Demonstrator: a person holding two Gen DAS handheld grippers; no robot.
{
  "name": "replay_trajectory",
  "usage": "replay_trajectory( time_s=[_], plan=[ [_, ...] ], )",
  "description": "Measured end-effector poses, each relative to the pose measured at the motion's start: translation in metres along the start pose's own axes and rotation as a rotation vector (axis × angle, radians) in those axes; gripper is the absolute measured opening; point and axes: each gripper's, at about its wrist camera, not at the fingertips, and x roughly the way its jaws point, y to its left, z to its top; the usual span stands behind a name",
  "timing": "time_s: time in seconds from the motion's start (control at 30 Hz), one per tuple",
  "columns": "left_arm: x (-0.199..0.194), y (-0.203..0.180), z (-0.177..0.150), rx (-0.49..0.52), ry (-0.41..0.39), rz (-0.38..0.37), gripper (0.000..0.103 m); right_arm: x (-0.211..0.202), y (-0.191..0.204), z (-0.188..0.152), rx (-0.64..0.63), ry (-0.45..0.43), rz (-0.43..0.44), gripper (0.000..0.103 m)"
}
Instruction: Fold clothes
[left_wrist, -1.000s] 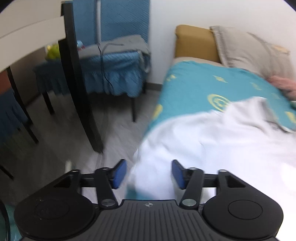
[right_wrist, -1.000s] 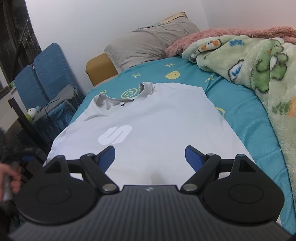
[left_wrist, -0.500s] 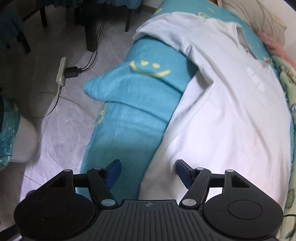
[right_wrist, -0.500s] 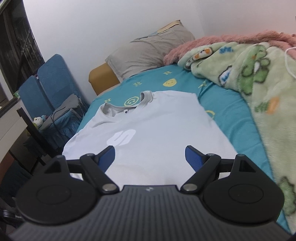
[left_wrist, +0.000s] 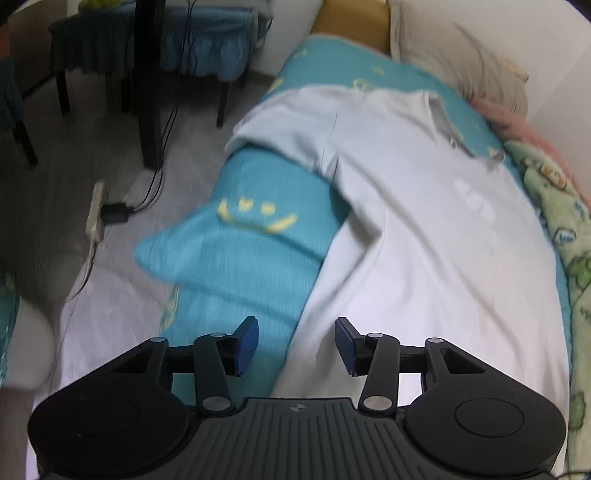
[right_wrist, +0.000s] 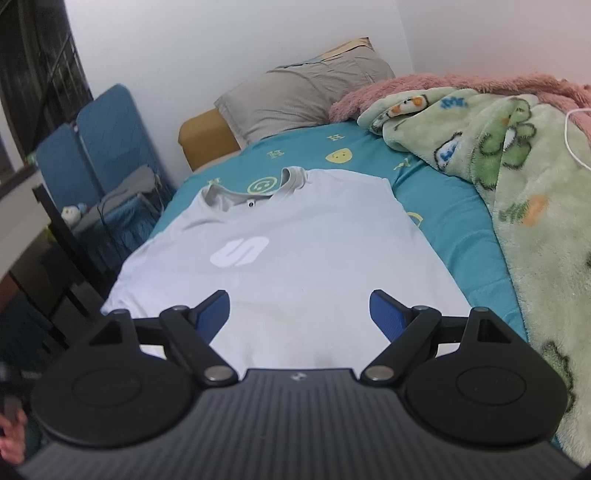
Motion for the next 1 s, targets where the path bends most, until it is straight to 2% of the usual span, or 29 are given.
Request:
replay_trajectory(
  time_s=[0.17, 0.23, 0.3, 0.37, 0.4, 0.47, 0.57, 0.67, 0.73, 0.77, 0.8, 0.83, 0.9, 1.0],
  plan=[
    [0.015, 0.004, 0.004, 0.014, 0.02, -0.048, 0.049, 0.002, 0.004, -0.001, -0.015, 0.001, -0.003, 0.084],
    [0.019, 0.004, 0.004, 0.024, 0.023, -0.056, 0.043, 0.003, 0.006, -0.001, -0.021, -0.002, -0.005, 0.084],
    [0.019, 0.004, 0.004, 0.043, 0.016, -0.059, 0.02, 0.004, 0.008, -0.002, -0.033, -0.004, -0.008, 0.084],
    [0.017, 0.003, 0.005, 0.059, 0.004, -0.053, 0.005, 0.005, 0.01, -0.003, -0.047, -0.003, -0.012, 0.084],
    [0.015, 0.004, 0.005, 0.053, -0.011, -0.047, 0.003, 0.005, 0.011, -0.003, -0.051, -0.003, -0.014, 0.084],
    [0.007, 0.005, 0.006, 0.032, -0.033, -0.016, 0.002, 0.004, 0.012, -0.003, -0.052, -0.007, -0.015, 0.084],
    [0.001, 0.002, 0.006, 0.068, -0.054, 0.084, 0.002, 0.003, 0.011, -0.002, -0.047, -0.014, -0.018, 0.084],
    [0.004, -0.001, 0.002, 0.097, -0.039, 0.134, 0.003, 0.003, 0.01, -0.002, -0.035, -0.016, -0.018, 0.084],
    [0.004, -0.001, 0.003, 0.091, -0.027, 0.138, 0.009, 0.003, 0.009, -0.001, -0.031, -0.016, -0.016, 0.084],
    [0.002, -0.001, 0.004, 0.092, -0.031, 0.144, 0.018, 0.002, 0.008, -0.001, -0.028, -0.017, -0.015, 0.084],
    [-0.001, -0.002, 0.005, 0.093, -0.036, 0.149, 0.031, 0.002, 0.008, -0.001, -0.025, -0.019, -0.012, 0.084],
    [-0.004, -0.003, 0.005, 0.095, -0.048, 0.158, 0.039, 0.001, 0.008, 0.0, -0.02, -0.02, -0.01, 0.084],
    [-0.012, -0.006, 0.006, 0.102, -0.075, 0.177, 0.067, 0.001, 0.007, 0.002, -0.008, -0.024, -0.002, 0.084],
    [-0.028, -0.017, 0.005, 0.136, -0.125, 0.203, 0.084, 0.003, 0.004, 0.004, 0.016, -0.026, 0.01, 0.084]
  ],
)
